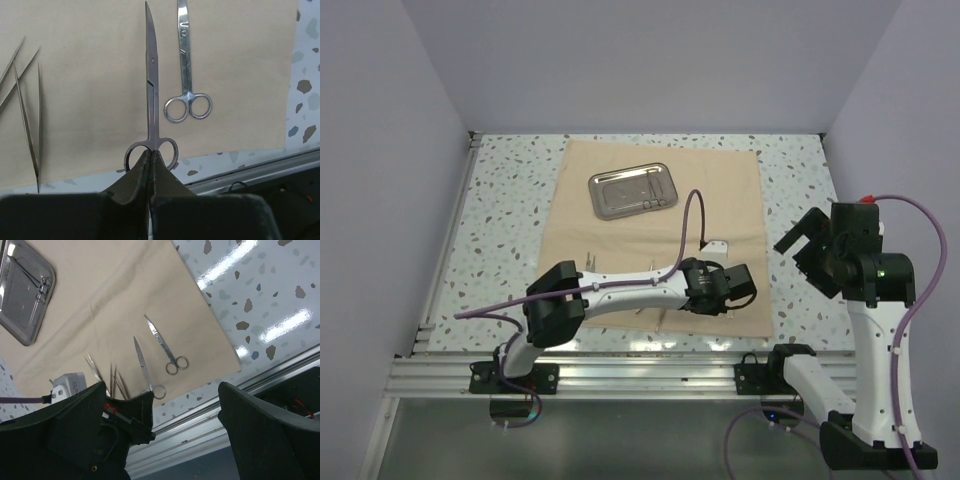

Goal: Open and lay out the surgical kit
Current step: Place the medical item in the surgical kit, then pick up the medical item from the container.

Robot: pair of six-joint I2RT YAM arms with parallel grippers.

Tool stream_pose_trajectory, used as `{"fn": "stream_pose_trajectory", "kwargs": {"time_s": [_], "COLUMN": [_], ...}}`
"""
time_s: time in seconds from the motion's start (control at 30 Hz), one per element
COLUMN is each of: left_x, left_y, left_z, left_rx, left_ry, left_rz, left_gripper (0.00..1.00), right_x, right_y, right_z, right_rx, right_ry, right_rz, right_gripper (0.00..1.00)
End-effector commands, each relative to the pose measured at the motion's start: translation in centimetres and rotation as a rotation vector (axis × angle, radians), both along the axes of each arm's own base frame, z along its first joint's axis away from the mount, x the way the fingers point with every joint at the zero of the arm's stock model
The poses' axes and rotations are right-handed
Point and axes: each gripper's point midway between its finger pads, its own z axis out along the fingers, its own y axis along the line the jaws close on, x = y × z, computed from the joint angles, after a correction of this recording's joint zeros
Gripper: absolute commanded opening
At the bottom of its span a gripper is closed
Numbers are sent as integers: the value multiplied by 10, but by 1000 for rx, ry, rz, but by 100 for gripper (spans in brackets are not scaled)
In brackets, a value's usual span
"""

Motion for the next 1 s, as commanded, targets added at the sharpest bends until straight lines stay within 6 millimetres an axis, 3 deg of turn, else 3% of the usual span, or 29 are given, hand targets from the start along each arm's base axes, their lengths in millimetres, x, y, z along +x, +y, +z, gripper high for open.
{"fn": "stream_pose_trajectory", "kwargs": {"time_s": [0.0,0.2,0.27,0.4,0.43,0.5,0.63,0.77,0.8,0.87,0.97], "left_x": [-5,-4,-4,-2,-2,2,18,65,95,124,195], "left_y": [-8,-18,-19,-22,-22,-22,-19,6,19,35,86], "left_z": [-14,-24,-23,-14,-13,-5,30,73,79,83,78], "left_rx": [-22,-46,-54,-73,-71,-71,-62,-62,-76,-71,-6], "left_ry": [0,-14,-19,-36,-37,-34,-82,-156,-170,-196,-215], "left_rz": [51,35,31,20,8,2,-40,-36,3,-13,74], "left_gripper": [0,0,5,21,35,51,54,52,51,50,50], "right_x": [-17,-22,-24,-22,-21,-19,-12,-1,1,7,20], "right_y": [-5,3,4,4,5,6,4,2,2,0,-1], "right_z": [0,-11,-13,-13,-13,-12,-8,1,0,2,6], "right_rx": [-38,-25,-20,-19,-18,-11,-22,-40,-42,-48,-53], "right_ry": [23,41,39,33,29,24,10,-14,-11,-18,-18], "right_rz": [5,47,48,54,55,56,52,57,58,53,48], "right_gripper": [98,98,98,98,98,98,98,98,98,98,98]}}
